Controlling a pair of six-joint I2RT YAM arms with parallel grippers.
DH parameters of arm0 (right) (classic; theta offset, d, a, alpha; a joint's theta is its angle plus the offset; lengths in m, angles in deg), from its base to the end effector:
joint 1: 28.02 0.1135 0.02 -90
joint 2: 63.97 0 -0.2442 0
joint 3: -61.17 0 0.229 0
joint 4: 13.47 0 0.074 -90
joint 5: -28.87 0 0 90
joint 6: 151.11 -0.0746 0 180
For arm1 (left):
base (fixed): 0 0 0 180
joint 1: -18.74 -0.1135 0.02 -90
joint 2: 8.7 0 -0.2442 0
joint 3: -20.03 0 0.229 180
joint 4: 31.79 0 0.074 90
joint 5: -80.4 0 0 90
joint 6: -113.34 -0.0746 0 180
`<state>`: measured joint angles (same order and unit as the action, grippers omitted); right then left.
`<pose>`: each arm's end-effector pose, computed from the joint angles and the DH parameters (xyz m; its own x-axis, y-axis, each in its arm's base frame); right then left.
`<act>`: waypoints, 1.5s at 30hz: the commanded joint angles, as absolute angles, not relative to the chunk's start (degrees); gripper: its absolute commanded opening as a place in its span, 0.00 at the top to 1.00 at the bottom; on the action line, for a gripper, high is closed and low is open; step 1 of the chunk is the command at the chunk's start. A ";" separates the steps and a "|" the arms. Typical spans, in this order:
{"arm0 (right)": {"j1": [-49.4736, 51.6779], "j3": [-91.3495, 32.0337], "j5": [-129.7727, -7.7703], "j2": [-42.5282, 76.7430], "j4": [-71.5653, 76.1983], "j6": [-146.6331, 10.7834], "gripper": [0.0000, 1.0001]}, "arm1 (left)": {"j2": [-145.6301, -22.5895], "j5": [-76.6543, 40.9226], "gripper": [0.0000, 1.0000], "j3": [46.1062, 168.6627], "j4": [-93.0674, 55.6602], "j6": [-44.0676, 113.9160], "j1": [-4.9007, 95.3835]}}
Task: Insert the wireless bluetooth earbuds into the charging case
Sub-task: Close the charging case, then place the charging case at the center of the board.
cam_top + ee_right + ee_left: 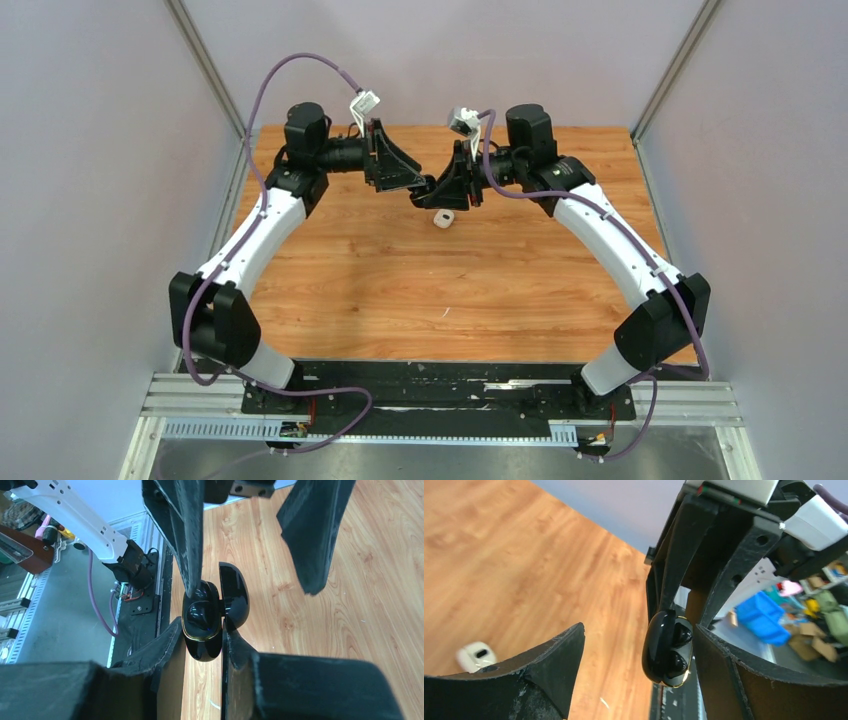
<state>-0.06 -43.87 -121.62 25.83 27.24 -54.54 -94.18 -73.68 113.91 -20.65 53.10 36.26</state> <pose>0.2699 0.2168 0.3703 -0.2715 -0.2079 -0.9397 -0.9623 0.0432 0.2685 0.2981 -0.1645 0.3853 -0.5301 -0.0602 -0.8458 0.8353 0.1342 -0.5331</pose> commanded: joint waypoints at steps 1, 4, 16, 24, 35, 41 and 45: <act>0.25 -46.02 -120.70 25.32 25.54 -53.29 1.00 | -95.61 -83.63 0.16 116.64 -26.05 61.23 36.45; 0.27 -45.92 -119.48 25.95 25.42 -53.86 1.00 | -95.44 -85.26 0.16 116.46 -27.73 62.96 36.56; -0.80 -45.04 -113.91 27.97 24.54 -58.37 1.00 | -92.89 -89.00 0.22 116.06 -28.43 64.20 36.63; -3.50 -40.67 -113.47 26.84 24.91 -59.30 1.00 | -90.35 -78.86 0.17 117.38 -16.88 52.68 35.68; -13.02 -16.12 -113.69 25.17 28.27 -66.56 0.97 | -84.34 -41.00 0.08 107.36 2.85 32.23 35.62; -17.73 -13.01 -107.28 32.17 25.14 -69.35 0.87 | -82.23 -35.30 0.00 98.52 2.56 28.69 35.62; -19.54 -14.67 -104.17 37.74 22.98 -67.27 0.85 | -82.72 -34.91 0.00 96.83 2.96 28.35 35.62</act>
